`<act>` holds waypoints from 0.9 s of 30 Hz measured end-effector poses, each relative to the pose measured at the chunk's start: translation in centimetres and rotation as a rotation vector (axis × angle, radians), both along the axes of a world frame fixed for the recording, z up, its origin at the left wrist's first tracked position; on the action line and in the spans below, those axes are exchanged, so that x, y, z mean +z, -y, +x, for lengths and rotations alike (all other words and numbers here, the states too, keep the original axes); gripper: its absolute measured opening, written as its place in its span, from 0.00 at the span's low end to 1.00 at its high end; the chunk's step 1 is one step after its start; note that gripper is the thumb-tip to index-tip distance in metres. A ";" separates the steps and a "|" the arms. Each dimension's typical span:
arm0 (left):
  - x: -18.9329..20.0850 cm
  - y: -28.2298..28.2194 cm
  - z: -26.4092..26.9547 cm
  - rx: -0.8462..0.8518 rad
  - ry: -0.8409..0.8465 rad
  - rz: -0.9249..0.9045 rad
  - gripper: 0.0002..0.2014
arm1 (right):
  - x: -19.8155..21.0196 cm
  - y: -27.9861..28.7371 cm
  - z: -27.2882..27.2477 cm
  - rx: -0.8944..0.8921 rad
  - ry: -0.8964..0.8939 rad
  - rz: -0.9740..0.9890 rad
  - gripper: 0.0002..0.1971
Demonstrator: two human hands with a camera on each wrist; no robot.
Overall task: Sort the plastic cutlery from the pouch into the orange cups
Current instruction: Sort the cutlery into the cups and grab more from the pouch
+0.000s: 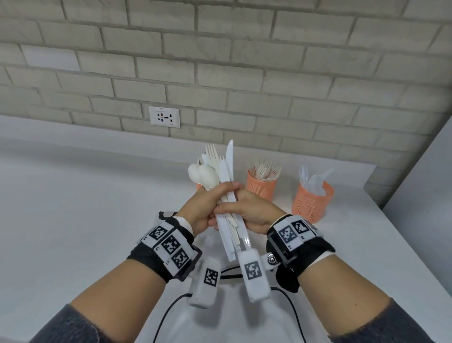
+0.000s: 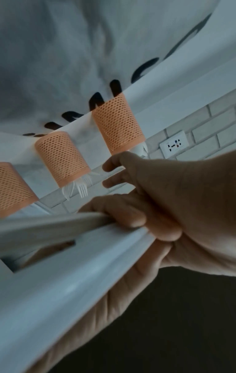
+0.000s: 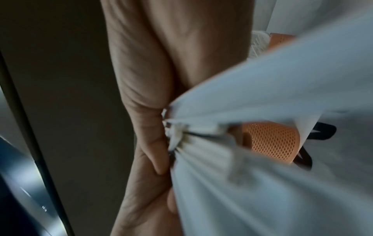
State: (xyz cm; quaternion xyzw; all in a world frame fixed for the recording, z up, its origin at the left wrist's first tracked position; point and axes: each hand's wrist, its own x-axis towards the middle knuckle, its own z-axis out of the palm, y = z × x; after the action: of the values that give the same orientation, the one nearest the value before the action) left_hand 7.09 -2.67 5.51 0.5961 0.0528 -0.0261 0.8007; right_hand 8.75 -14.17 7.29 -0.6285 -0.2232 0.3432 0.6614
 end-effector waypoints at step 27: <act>-0.8 4.3 3.5 0.069 -0.003 -0.307 0.08 | -1.3 5.2 1.6 -0.105 0.022 -0.226 0.24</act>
State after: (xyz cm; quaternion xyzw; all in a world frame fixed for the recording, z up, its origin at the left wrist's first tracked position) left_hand 10.56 -6.95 4.75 0.4645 0.0696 -0.0073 0.8828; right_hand 10.38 -19.36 6.04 -0.7136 -0.1572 0.3240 0.6009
